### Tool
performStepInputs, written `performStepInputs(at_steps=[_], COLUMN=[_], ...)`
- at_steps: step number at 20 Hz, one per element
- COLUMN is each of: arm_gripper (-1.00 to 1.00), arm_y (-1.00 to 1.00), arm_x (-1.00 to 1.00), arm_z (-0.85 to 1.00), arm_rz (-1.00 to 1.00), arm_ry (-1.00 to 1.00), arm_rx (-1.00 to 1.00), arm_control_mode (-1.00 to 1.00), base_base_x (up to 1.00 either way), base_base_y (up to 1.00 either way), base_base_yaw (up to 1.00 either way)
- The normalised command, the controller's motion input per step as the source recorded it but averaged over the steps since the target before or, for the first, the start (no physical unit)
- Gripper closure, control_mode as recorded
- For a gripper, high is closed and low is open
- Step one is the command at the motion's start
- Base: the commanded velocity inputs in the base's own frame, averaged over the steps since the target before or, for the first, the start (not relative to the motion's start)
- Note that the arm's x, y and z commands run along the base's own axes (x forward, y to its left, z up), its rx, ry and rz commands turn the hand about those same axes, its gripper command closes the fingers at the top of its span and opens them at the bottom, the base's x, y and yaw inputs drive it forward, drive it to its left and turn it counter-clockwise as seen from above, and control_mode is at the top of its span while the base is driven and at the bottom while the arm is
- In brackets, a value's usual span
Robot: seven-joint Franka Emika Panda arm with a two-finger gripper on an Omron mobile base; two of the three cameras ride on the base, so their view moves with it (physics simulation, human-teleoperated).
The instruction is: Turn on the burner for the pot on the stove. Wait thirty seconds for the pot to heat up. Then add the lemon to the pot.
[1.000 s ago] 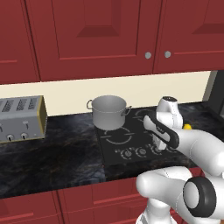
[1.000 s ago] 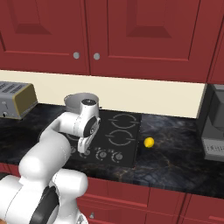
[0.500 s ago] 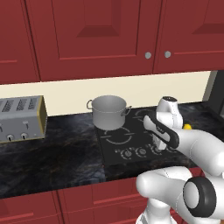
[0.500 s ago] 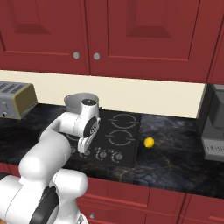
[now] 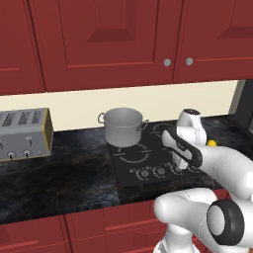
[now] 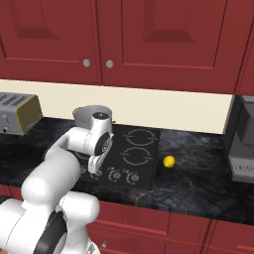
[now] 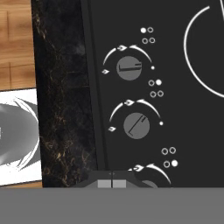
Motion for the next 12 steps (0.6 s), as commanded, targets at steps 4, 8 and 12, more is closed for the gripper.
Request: performStepInputs(at_steps=[4,8,12], arm_gripper=[1.0,1.0,1.0], arm_y=[0.0,0.0,0.0], arm_x=[0.0,0.0,0.0], arm_z=[0.0,0.0,0.0], arm_rz=[0.0,0.0,0.0], arm_ry=[0.0,0.0,0.0], arm_rx=[0.0,0.0,0.0], arm_control_mode=[-1.0,-1.0,-1.0], base_base_x=[0.0,0.0,0.0], base_base_y=[0.0,0.0,0.0], base_base_yaw=[0.0,0.0,0.0])
